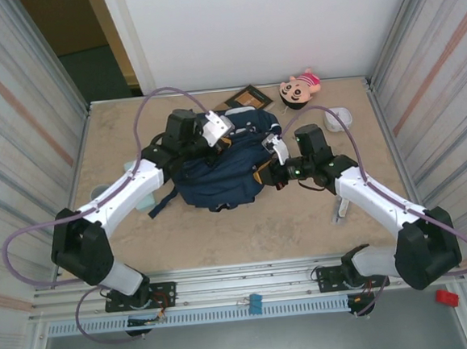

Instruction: Pack the student bag

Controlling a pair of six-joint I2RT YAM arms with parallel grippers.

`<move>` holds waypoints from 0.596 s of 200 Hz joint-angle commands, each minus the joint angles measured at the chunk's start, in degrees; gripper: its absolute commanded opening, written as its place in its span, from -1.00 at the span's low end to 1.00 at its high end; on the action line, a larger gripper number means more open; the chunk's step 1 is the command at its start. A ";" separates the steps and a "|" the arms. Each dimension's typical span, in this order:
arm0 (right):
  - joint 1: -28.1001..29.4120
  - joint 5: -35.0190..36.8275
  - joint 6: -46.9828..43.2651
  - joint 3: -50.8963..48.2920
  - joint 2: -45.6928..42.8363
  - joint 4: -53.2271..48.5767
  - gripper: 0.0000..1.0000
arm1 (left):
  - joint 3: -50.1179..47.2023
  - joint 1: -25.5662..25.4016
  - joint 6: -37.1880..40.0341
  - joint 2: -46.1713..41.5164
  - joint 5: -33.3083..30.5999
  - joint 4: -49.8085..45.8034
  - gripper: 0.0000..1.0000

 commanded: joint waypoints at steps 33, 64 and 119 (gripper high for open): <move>4.96 4.78 22.27 6.91 -1.40 -10.67 -1.00 | 4.40 -5.21 -12.63 5.89 -20.21 6.42 -1.00; 7.19 5.54 30.60 5.94 -1.13 -8.94 -1.00 | 7.04 -6.92 -16.30 8.37 -22.78 7.44 -1.00; 9.18 6.36 40.10 3.52 0.63 0.09 -1.00 | 6.18 -7.50 -17.01 8.97 -14.76 11.57 -1.00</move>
